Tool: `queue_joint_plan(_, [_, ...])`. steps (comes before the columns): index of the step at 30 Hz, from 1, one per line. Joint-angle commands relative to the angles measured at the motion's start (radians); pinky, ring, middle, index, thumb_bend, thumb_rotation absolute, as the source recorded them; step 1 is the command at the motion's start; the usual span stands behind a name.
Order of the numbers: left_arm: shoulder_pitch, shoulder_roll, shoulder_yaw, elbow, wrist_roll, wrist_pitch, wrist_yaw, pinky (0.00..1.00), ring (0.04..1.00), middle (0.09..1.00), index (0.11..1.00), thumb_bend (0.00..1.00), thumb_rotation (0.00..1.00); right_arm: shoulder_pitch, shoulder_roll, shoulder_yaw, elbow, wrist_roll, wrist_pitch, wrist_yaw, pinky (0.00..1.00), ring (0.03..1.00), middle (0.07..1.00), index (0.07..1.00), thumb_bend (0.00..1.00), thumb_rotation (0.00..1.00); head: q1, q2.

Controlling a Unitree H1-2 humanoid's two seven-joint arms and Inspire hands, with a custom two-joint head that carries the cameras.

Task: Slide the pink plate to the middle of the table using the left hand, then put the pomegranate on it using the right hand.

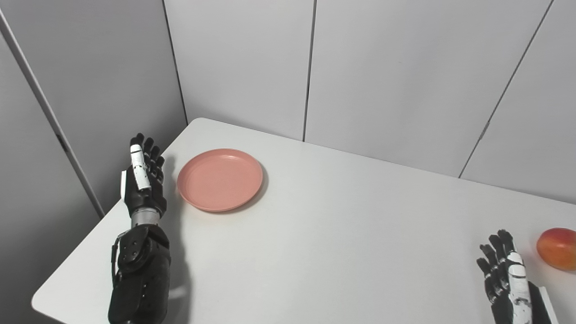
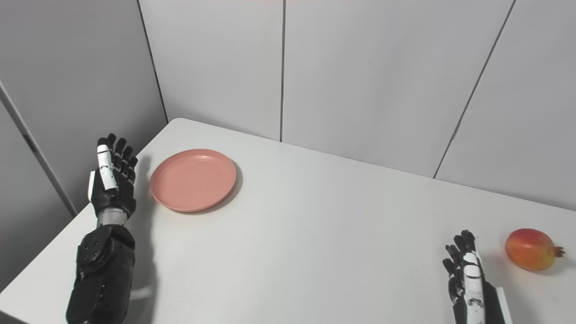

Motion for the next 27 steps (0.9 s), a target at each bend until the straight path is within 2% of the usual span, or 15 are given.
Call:
queue_joint_plan(1, [-0.033,0.031,-0.003,-0.012,0.012,-0.034,-0.017,1.00,0.981,0.976,0.960,0.39,1.00,-0.018,-0.005,-0.005,-0.039,0.004,0.001,-0.001,1.00,1.000,1.000,1.000,0.20,1.00,-0.002,-0.001])
queue_joint_plan(7, [-0.039,0.031,-0.002,0.008,-0.003,-0.036,-0.028,1.00,0.985,0.977,0.954,0.40,1.00,-0.018,-0.005,-0.006,-0.039,0.010,0.002,0.002,1.00,1.000,1.000,1.000,0.20,1.00,-0.002,-0.001])
queue_joint_plan(15, [-0.054,0.018,-0.012,0.010,0.005,-0.005,-0.009,0.97,0.972,0.972,0.946,0.38,1.00,-0.018,-0.004,-0.006,-0.041,0.011,0.003,-0.001,1.00,1.000,1.000,1.000,0.20,1.00,-0.002,-0.003])
queue_joint_plan(27, [-0.083,0.032,-0.020,0.109,0.005,-0.032,-0.028,0.98,0.959,0.959,0.937,0.37,1.00,-0.021,-0.003,-0.007,-0.037,0.020,0.009,-0.001,1.00,1.000,1.000,1.000,0.19,1.00,-0.003,-0.014])
